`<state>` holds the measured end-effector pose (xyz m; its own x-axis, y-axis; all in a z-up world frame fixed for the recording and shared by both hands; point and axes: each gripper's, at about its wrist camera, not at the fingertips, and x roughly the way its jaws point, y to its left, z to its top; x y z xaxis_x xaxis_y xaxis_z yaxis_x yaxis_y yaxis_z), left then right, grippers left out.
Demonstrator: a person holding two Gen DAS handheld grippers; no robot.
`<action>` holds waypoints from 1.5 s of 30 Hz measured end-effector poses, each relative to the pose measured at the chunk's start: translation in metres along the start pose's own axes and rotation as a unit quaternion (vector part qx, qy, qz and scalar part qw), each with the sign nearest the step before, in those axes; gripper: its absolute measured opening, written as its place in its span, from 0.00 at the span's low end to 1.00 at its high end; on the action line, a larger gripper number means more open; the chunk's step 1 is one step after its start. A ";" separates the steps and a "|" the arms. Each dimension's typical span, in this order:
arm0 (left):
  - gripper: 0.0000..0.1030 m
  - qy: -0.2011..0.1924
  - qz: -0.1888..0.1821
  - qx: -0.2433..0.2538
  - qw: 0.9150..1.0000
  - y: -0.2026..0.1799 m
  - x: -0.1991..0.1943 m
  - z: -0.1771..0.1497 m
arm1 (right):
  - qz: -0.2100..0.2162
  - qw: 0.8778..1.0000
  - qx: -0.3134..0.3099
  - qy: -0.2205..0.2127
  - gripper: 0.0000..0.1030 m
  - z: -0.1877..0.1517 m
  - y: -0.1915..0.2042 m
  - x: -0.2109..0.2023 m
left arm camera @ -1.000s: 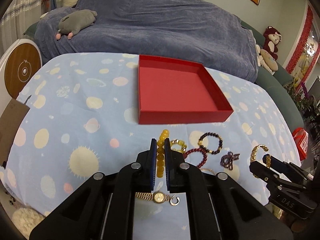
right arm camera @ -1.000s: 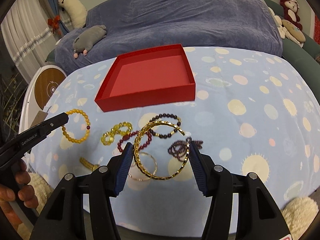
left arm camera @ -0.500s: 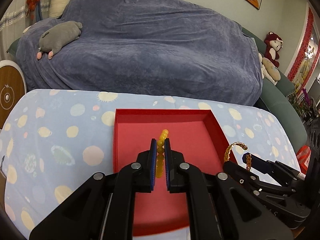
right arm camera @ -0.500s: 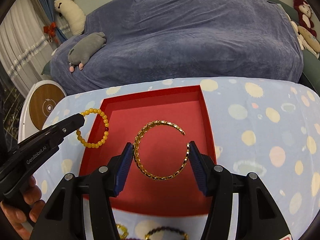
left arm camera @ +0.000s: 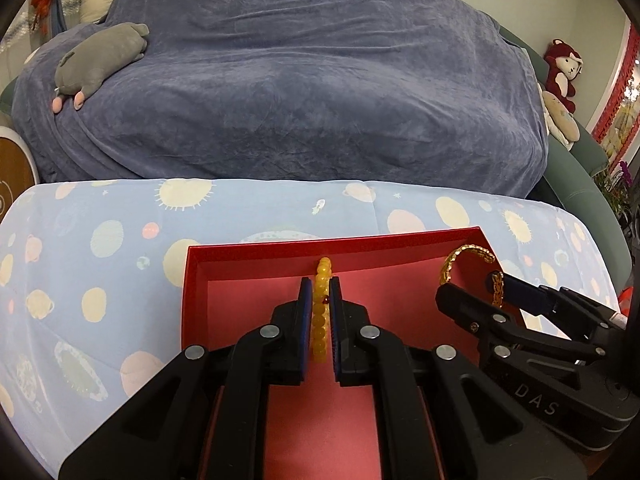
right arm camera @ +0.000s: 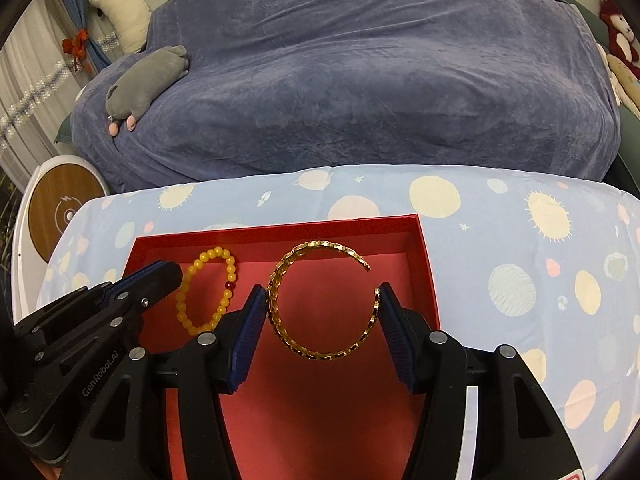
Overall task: Organize jewelry
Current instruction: 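Carry both bracelets into the red box and open both tools, then move both tools back from the box toward the remaining bracelets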
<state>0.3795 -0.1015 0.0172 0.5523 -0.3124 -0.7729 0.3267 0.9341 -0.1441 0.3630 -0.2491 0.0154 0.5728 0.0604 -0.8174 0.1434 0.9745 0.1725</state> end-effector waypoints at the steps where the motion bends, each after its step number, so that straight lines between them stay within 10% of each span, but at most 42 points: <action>1: 0.27 0.000 0.009 -0.002 1.000 0.001 0.001 0.001 | -0.001 1.000 0.004 -0.003 0.57 -0.001 -0.001 -0.001; 7: 0.51 -0.023 0.024 -0.020 0.999 0.011 -0.014 -0.001 | -0.005 1.000 0.010 -0.020 0.59 -0.003 -0.005 -0.016; 28: 0.56 -0.026 0.024 -0.072 0.997 0.037 -0.151 -0.135 | -0.022 0.999 -0.022 -0.028 0.59 -0.155 -0.012 -0.152; 45: 0.59 0.024 0.034 -0.067 0.997 0.025 -0.187 -0.254 | -0.023 0.998 0.041 0.033 0.59 -0.290 -0.020 -0.185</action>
<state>0.0901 0.0241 0.0011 0.5312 -0.2427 -0.8118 0.1824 0.9684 -0.1701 0.0203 -0.2176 0.0033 0.5097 0.0330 -0.8597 0.2349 0.9560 0.1759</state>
